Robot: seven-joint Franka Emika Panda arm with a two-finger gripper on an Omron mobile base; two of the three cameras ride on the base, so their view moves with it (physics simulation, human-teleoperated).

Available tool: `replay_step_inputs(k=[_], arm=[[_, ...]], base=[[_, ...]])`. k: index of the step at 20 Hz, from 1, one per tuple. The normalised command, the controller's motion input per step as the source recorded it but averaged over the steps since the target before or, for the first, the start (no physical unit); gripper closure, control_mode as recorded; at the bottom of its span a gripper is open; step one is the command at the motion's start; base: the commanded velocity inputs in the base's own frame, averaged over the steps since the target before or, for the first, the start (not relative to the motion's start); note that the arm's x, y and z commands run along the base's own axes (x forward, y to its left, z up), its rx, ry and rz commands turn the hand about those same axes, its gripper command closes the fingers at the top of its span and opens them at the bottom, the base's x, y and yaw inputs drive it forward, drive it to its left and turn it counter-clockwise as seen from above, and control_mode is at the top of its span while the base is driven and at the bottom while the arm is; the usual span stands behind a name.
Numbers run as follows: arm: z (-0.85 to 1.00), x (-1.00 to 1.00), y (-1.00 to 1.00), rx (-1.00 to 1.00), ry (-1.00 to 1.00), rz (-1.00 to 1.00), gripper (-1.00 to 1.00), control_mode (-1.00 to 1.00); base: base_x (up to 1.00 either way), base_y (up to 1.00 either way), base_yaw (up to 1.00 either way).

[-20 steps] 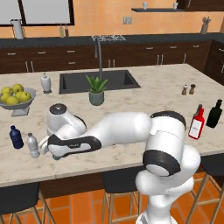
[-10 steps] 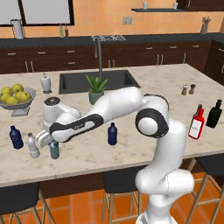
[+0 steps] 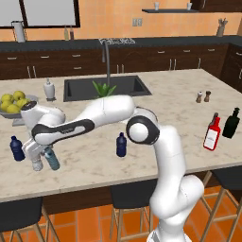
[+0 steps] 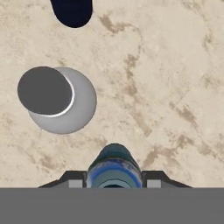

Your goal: Move the plastic bottles in the middle to the plastics group, and the glass bottles in the middle to the glass group.

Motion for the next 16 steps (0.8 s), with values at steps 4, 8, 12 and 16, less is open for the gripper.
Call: replay_step_inputs(k=[4,8,12,16], arm=[[-0.49,-0.11,-0.53,0.07,0.0,0.09,1.0,-1.0],[-0.45,-0.17,-0.69,0.14,-0.01,0.16,1.0,-1.0],[-0.46,-0.18,-0.69,0.21,-0.04,0.18,1.0,-1.0],[-0.52,0.02,-0.43,0.22,-0.01,0.15,1.0,-1.0]], base=[[0.0,0.0,0.0],[0.0,0.0,0.0],[0.0,0.0,0.0],[0.0,0.0,0.0]])
